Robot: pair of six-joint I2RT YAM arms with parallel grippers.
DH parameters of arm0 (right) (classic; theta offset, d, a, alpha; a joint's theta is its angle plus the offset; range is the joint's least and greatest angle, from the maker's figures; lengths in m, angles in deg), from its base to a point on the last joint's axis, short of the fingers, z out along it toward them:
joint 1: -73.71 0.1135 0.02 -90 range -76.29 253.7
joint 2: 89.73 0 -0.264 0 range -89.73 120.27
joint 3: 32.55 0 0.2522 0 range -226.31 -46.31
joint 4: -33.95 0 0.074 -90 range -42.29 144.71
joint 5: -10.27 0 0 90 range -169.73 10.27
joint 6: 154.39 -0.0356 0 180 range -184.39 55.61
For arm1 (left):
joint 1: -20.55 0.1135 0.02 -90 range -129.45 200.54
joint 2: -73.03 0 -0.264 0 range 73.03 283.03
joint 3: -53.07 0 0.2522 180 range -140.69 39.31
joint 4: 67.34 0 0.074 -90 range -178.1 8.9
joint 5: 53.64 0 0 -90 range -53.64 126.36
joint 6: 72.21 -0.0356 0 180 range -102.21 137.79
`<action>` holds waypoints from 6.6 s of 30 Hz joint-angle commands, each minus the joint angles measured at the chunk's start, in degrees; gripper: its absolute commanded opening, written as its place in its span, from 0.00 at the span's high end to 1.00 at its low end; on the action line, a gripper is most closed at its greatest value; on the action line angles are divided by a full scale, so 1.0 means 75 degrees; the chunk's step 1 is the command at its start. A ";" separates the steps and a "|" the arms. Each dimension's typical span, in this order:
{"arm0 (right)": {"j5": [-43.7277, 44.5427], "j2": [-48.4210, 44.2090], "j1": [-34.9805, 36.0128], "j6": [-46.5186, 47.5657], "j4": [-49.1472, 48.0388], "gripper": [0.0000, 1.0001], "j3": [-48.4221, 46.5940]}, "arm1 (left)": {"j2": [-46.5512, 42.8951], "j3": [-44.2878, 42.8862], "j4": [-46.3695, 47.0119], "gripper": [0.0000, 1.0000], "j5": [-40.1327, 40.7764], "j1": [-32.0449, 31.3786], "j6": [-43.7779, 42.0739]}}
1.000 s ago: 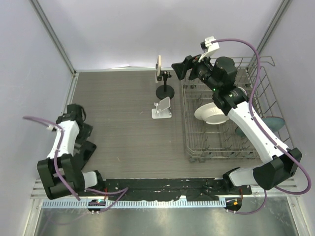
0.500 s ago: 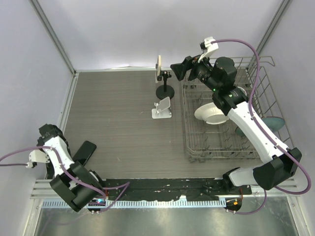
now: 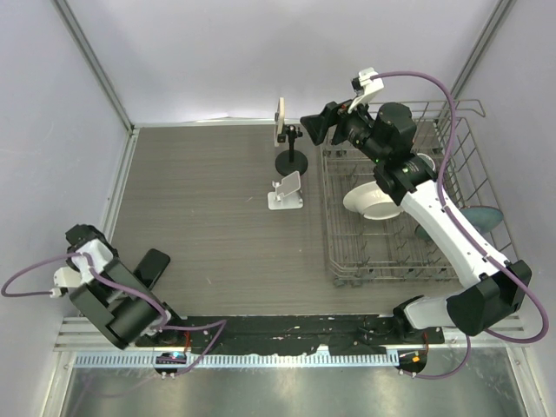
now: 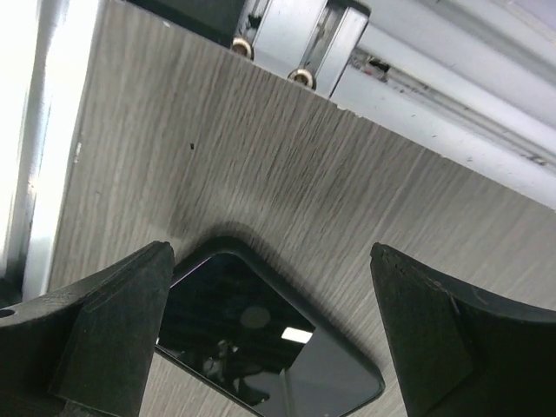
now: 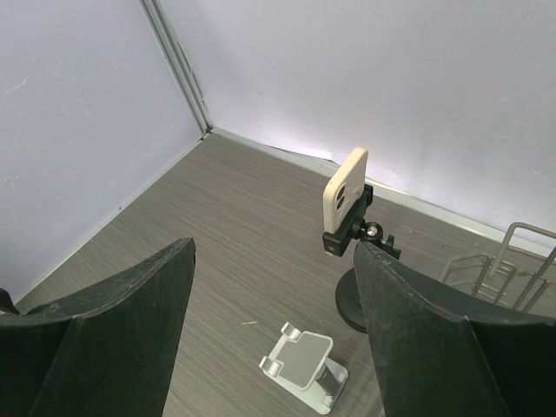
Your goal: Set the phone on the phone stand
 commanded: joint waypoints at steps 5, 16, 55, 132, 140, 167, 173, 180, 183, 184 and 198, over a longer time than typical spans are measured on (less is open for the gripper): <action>-0.0016 -0.0316 -0.0028 0.0030 -0.0436 0.21 -0.0011 | 0.1547 -0.0787 -0.0544 0.05 -0.0511 0.0067 -0.0242; -0.0063 -0.0281 -0.0039 -0.0040 -0.0483 0.21 -0.0022 | 0.1161 -0.0049 -0.1003 0.17 -0.1530 -0.0518 0.0262; -0.0204 -0.0210 -0.0051 0.0135 -0.0494 0.21 -0.0011 | 0.1019 -0.2133 0.0744 0.00 -0.1753 -0.9039 -1.0341; -0.0215 -0.0105 -0.0098 -0.0075 -0.0623 0.21 0.0001 | 0.3097 -0.2756 -0.0477 1.00 -0.4133 -0.7890 -1.1305; -0.0344 0.0083 -0.0098 -0.0228 -0.0588 0.21 -0.0128 | 0.1983 -0.2604 -0.0405 0.28 -0.3676 -0.7890 -1.1082; -0.0461 -0.0410 -0.0110 -0.0040 -0.0822 0.21 0.0235 | 0.3375 -0.2310 -0.0523 0.00 -0.2726 -0.7750 -1.1457; -0.0426 -0.0398 -0.0110 -0.0029 -0.0846 0.21 0.0259 | 0.4042 -0.2614 -0.0839 0.08 -0.3663 -0.7609 -1.1574; -0.0344 -0.0409 -0.0110 0.0007 -0.0834 0.21 0.0259 | 0.4513 -0.2685 -0.0816 0.14 -0.4120 -0.7632 -1.1609; -0.0332 -0.0398 -0.0110 0.0007 -0.0846 0.21 0.0259 | 0.4583 -0.2732 -0.0734 0.23 -0.4144 -0.7632 -1.1597; -0.0321 -0.0386 -0.0121 -0.0005 -0.0846 0.21 0.0259 | 0.4572 -0.2709 -0.0699 0.29 -0.4109 -0.7632 -1.1574; -0.0274 0.0164 -0.0110 -0.0649 -0.0858 0.21 -0.0104 | 0.3038 -0.2627 -0.0324 1.00 -0.4320 -0.7656 -1.1176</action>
